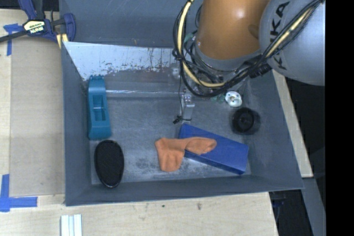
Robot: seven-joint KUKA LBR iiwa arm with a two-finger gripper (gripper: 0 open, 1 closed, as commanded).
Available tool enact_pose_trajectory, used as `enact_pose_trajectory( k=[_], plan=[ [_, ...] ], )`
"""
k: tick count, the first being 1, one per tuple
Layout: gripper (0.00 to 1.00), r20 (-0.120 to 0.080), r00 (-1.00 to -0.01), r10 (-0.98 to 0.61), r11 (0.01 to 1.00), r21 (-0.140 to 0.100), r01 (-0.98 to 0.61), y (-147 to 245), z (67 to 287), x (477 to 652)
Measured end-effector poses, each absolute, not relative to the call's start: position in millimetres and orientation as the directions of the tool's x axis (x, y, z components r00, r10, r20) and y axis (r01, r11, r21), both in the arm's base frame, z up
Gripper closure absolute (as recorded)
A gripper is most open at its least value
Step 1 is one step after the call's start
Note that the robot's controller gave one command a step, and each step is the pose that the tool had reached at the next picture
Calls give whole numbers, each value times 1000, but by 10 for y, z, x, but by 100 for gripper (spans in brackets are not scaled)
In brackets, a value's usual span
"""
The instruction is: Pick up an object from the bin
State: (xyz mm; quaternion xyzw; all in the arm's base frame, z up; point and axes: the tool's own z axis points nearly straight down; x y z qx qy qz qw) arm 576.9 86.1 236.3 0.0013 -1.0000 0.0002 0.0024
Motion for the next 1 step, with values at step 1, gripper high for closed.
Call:
enact_pose_trajectory(
  k=[1],
  plan=[
    [0,-4,-1000,0,1000,1,0,857,2415,5780]
  ],
)
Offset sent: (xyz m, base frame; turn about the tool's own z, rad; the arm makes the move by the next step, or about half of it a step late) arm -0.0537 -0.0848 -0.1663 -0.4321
